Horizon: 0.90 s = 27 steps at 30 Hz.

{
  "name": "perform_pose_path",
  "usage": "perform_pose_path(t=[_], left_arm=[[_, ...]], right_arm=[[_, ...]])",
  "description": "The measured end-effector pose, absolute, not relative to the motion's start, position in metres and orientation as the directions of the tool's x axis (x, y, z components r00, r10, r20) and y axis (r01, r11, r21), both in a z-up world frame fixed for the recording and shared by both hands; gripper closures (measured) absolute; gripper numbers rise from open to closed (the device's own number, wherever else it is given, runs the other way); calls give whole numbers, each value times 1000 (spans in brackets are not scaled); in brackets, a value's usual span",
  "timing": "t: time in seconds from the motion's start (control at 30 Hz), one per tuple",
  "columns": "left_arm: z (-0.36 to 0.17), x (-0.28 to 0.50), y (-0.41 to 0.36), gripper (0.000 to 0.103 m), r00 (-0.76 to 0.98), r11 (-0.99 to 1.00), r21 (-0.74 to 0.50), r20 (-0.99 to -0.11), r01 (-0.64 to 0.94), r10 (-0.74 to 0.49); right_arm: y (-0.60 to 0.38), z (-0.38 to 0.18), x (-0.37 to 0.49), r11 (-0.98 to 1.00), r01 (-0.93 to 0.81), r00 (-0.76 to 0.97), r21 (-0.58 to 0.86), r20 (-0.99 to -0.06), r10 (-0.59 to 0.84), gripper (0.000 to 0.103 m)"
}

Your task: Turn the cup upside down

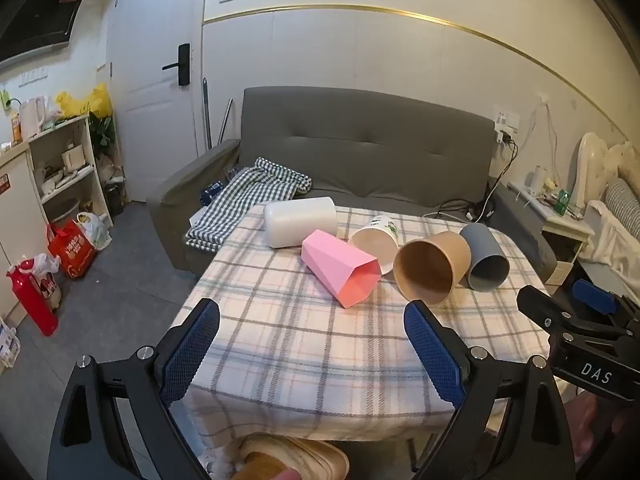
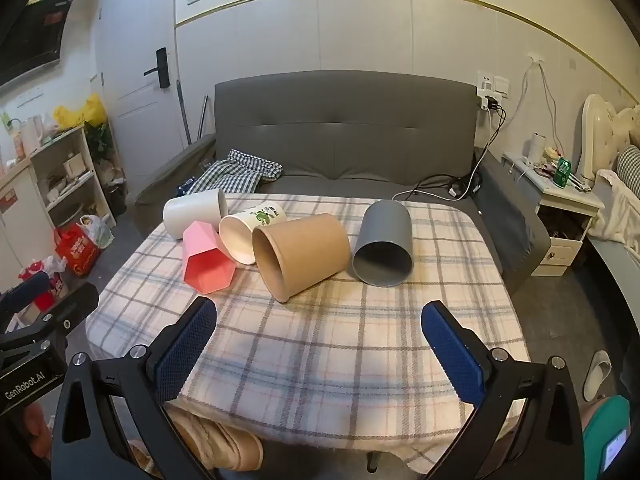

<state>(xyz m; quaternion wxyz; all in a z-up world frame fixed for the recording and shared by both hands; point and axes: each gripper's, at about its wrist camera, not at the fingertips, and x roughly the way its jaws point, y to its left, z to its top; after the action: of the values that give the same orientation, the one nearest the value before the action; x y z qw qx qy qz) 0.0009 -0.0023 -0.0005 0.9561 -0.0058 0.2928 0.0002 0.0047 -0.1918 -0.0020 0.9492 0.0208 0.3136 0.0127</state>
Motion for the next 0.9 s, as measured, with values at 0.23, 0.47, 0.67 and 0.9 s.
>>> perform_pose_path(t=[0.23, 0.47, 0.67, 0.9], left_arm=[[-2, -2, 7, 7, 834, 998, -58, -552, -11, -23], [-4, 3, 6, 7, 825, 999, -50, -564, -13, -18], [-3, 3, 6, 7, 825, 999, -47, -565, -14, -15], [-3, 3, 5, 7, 825, 999, -47, -564, -14, -15]], right_arm=[[-192, -2, 5, 999, -10, 801, 39, -597, 31, 0], [-192, -3, 5, 999, -10, 800, 47, -599, 36, 0], [-191, -4, 4, 999, -9, 799, 49, -601, 37, 0], [-190, -8, 3, 999, -7, 797, 51, -603, 37, 0]])
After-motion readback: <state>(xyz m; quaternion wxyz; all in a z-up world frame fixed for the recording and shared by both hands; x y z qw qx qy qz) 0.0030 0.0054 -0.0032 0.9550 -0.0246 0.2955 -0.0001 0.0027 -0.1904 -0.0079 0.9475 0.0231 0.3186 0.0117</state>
